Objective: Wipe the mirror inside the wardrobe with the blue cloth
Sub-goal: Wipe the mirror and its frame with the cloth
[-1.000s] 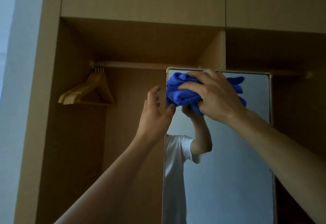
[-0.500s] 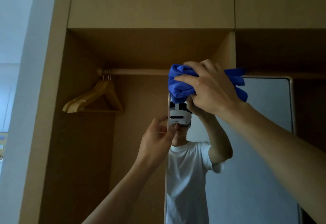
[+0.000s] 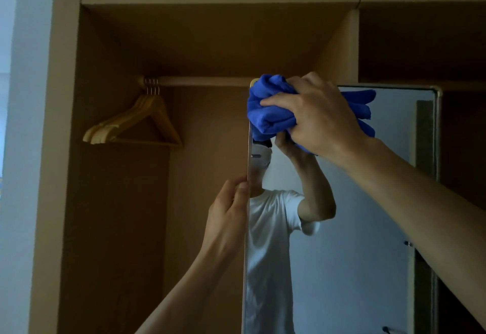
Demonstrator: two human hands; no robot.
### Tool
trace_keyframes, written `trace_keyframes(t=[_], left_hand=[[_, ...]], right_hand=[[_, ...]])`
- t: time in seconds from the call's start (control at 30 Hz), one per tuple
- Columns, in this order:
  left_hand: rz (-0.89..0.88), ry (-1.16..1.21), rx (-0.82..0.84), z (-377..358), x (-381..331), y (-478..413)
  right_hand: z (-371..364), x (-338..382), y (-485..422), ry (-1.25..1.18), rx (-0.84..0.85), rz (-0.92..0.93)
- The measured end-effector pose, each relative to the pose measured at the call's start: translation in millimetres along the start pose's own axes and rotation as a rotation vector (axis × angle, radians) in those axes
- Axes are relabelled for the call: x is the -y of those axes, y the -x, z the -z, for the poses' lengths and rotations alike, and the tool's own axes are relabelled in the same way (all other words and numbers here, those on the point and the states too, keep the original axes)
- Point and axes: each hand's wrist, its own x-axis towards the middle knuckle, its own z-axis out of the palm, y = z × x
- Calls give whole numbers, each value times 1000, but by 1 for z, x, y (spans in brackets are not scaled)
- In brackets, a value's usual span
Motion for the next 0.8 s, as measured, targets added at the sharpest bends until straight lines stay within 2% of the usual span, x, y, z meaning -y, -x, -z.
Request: trace_keyframes(t=[0.23,0.53,0.8], left_hand=[[106,59,-32,0,29,27],[154,66,-1,3,38,43],[191,101,16,1,53,60]], right_hand=[[-11,18,33,25,20,1],[-33,57,92,-22,13,-29],[-46,87,146,-62,101,-72]])
